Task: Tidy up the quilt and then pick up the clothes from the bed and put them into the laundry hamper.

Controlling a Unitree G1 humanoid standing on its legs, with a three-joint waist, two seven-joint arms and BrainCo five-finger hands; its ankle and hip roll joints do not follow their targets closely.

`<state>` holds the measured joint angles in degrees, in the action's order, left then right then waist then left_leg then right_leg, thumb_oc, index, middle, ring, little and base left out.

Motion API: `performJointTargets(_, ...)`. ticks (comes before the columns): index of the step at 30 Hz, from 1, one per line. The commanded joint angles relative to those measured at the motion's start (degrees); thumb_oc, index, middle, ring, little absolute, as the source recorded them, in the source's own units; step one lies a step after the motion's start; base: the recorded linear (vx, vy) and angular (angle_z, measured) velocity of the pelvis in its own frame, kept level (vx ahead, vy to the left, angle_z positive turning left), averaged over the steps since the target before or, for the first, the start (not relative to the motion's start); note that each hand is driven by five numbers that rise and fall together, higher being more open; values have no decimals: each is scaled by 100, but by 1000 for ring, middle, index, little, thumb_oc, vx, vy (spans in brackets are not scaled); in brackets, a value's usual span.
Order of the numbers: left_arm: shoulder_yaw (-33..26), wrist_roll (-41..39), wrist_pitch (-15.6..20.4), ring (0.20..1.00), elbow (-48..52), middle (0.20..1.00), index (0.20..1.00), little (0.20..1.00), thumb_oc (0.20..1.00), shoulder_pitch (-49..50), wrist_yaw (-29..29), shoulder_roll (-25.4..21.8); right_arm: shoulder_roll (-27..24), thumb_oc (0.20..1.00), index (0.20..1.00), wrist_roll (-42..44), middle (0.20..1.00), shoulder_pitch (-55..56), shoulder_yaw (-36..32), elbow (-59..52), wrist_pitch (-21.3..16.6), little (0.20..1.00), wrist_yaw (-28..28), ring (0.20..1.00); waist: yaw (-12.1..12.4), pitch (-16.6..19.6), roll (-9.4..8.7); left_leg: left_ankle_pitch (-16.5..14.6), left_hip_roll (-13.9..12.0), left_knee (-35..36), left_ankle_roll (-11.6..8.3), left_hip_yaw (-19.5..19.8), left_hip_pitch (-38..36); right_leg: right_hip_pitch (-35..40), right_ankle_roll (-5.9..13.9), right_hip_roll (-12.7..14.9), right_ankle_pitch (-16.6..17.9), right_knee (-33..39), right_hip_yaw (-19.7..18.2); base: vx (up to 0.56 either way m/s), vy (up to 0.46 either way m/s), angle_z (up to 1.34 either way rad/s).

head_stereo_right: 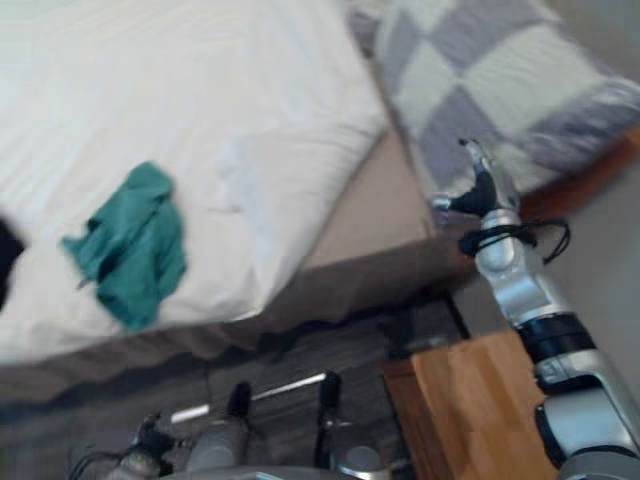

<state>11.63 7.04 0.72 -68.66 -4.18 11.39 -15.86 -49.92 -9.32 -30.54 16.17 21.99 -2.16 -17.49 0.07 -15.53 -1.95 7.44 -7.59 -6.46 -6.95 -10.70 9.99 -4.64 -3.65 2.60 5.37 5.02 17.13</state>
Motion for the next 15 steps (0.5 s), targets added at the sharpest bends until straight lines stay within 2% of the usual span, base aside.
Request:
performJointTargets(1, 87, 105, -34, 1000, -42, 1000, 1000, 1000, 1000, 67, 51, -356, -121, 1000, 1000, -391, 1000, -240, -136, -78, -103, 1000, -75, 1000, -13, 186, -82, -601, -211, 224, -67, -89, -420, 247, 1320, 675, -630, -305, -814, -20, -50, 121)
performJointTargets(2, 170, 108, -13, 1000, 21, 1000, 1000, 1000, 1000, 66, -6, -360, -166, 1000, 1000, -438, 1000, -430, -20, -115, -71, 1000, -28, 1000, -11, 190, -32, -566, -241, 360, -78, -285, -424, 221, 1312, 653, -646, -350, -670, -22, -45, 61)
performJointTargets(6, 401, 237, 39, 1000, 84, 1000, 1000, 1000, 1000, 48, -25, -347, -173, 1000, 1000, -509, 1000, -1252, 517, 158, -38, 1000, 1, 1000, 3, 101, 46, -406, -226, 540, -72, -227, -298, 26, 1272, 666, -657, -502, -478, -39, -28, 38)
performJointTargets(8, 599, 305, 105, 1000, 181, 1000, 1000, 1000, 1000, 17, 44, -393, -84, 1000, 1000, -636, 1000, -2015, 1074, 566, -50, 1000, -83, 1000, 104, -53, 86, -319, -226, 657, -63, -257, -230, -157, 1275, 682, -642, -573, -491, -54, 46, 34)
performJointTargets(15, 649, -139, 231, 1000, 224, 1000, 1000, 1000, 1000, -75, 216, -475, 201, 1000, 1000, -751, 1000, -3286, 2068, 1641, -6, 1000, -131, 1000, 334, -462, 210, -73, -257, 873, -109, -207, 80, -692, 1291, 685, -593, -761, -532, -73, 21, 14)
